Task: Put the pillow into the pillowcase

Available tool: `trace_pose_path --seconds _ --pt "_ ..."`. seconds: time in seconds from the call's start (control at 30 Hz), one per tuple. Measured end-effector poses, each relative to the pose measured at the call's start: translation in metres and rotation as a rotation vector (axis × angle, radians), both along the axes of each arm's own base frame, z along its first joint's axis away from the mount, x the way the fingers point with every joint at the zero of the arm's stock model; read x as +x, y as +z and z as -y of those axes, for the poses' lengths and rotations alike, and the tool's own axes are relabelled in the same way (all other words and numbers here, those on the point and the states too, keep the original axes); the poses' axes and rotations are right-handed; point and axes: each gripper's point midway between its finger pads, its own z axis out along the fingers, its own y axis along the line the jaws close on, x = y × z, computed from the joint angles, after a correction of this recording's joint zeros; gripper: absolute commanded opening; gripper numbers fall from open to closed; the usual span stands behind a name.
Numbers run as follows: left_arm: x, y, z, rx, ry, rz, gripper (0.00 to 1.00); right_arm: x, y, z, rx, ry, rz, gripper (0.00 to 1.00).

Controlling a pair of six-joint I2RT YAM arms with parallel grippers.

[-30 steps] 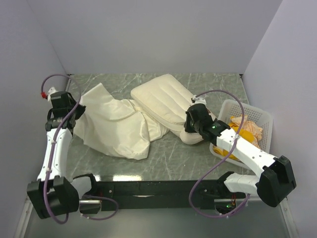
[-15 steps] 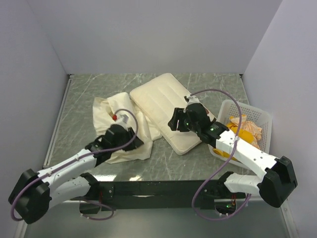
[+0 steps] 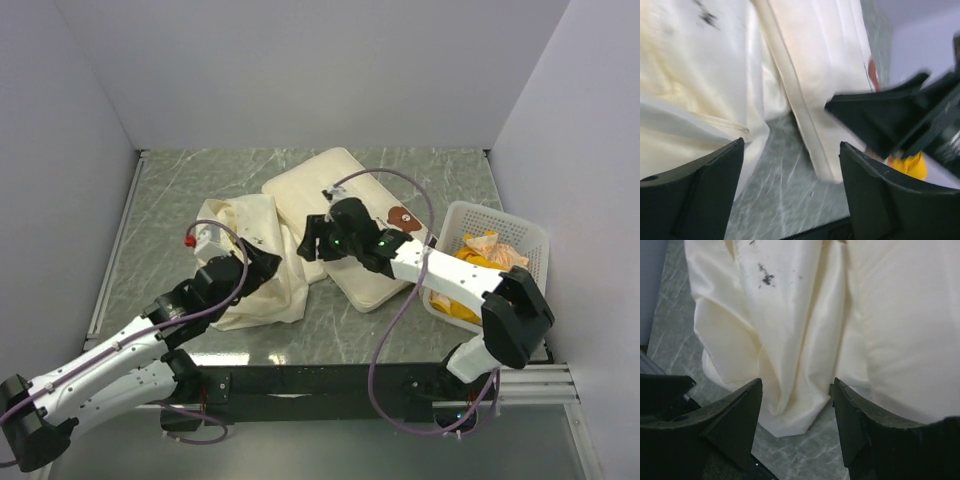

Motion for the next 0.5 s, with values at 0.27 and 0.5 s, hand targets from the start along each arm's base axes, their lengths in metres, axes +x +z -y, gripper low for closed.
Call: trace_pose_path --seconds 0.27,0.5 --pt "0.03 -0.007 -0.081 0.115 0.466 -0.135 0.9 -0.009 -0.015 -0.068 -0.003 0.128 -0.019 0.72" --pt "0.066 -0.016 -0.185 0.168 0.769 -0.185 0.96 -0.024 -0.042 -0.099 -0.05 0.179 -0.049 0.75"
